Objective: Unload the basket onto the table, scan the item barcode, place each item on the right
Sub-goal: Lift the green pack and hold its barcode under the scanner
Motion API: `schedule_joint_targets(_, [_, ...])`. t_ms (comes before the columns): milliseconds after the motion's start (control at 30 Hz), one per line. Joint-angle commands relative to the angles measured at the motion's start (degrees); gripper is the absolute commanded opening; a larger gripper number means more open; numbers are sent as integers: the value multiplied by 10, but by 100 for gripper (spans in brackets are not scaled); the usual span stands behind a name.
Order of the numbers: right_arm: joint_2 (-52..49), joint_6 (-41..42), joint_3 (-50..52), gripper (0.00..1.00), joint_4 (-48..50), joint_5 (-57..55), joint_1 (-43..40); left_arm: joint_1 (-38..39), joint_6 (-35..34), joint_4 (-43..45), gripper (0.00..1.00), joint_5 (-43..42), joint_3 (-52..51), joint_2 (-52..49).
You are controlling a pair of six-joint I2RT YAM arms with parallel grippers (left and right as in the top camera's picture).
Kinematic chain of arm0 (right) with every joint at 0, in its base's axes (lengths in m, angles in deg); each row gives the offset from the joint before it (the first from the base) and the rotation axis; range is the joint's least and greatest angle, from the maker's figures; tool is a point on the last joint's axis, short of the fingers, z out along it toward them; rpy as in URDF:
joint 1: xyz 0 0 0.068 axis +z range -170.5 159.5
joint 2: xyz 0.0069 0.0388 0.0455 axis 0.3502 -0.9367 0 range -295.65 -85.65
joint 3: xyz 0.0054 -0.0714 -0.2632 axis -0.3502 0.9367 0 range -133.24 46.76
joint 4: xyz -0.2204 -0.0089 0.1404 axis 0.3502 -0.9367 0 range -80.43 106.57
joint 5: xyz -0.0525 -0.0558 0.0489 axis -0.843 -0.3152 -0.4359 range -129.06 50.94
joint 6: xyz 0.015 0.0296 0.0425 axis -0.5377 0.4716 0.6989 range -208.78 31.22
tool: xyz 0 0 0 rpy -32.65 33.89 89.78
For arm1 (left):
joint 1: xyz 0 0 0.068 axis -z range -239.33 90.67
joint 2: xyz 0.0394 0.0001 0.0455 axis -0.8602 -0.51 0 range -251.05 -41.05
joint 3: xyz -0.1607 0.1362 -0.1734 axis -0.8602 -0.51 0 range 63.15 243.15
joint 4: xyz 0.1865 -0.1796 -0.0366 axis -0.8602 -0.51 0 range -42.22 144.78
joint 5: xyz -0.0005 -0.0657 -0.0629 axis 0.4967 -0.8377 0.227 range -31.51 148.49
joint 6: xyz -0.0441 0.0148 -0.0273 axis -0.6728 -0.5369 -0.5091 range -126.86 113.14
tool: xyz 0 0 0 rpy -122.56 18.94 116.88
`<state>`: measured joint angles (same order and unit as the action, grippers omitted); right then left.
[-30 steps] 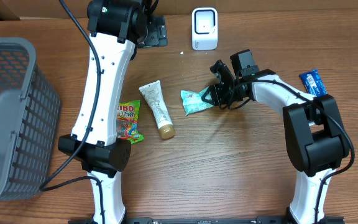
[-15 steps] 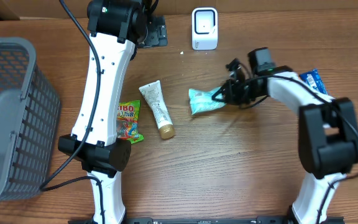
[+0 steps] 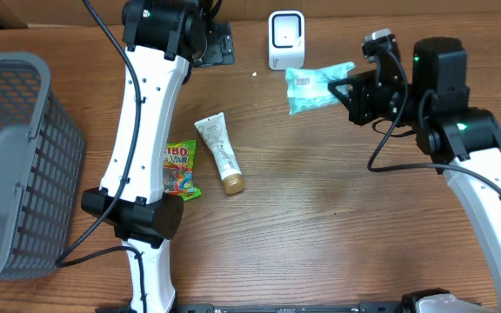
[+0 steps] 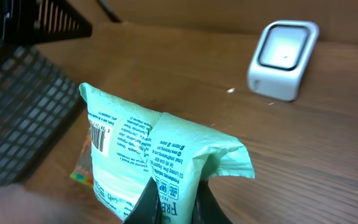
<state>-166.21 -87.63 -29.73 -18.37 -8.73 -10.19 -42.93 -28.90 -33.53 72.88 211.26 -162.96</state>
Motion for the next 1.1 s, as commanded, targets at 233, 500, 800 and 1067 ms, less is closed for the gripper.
schedule_joint_targets(233, [35,67,-5,4,32,-75,10,1,7,1,100,6,2,2])
schedule_joint_targets(500, [29,127,-5,4,92,-96,12,1,7,1,100,6,2,2])
schedule_joint_targets(800, [-19,-19,-5,4,228,-356,119,1,7,1,100,6,2,2])
schedule_joint_targets(1067, [-129,-208,-56,4,388,-559,171,1,7,1,100,6,2,2])
